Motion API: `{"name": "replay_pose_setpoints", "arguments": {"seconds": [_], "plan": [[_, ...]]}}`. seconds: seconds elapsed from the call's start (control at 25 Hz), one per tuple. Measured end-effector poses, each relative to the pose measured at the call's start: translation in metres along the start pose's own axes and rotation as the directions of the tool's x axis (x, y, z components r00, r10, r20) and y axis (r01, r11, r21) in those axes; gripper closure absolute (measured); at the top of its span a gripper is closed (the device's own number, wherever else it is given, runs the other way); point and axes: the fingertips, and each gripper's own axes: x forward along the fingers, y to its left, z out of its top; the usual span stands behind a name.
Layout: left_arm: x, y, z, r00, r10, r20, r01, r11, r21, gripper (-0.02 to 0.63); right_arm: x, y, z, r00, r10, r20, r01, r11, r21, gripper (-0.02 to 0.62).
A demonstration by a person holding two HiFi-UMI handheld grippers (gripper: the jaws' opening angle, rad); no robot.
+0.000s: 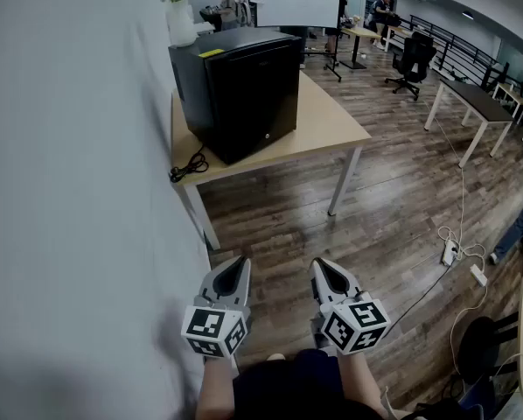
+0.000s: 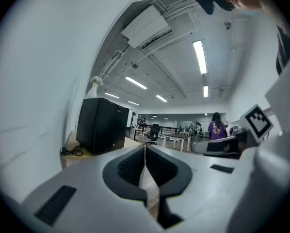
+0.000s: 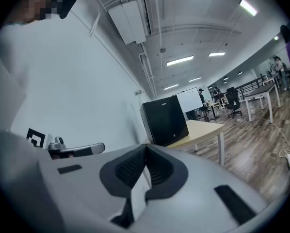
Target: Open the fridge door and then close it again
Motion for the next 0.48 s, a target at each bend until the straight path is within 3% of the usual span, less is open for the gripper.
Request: {"name": "replay_pose_setpoints", "arguments": {"seconds": [0.48], "plan": [[0.001, 0.008, -0.019, 0.999, 0.019, -0.037, -0.021, 0.999, -0.038, 0.598, 0.016, 0.005, -0.024, 0.998, 0.017, -0.057, -0.017, 1.000, 0.001, 0.604]]}}
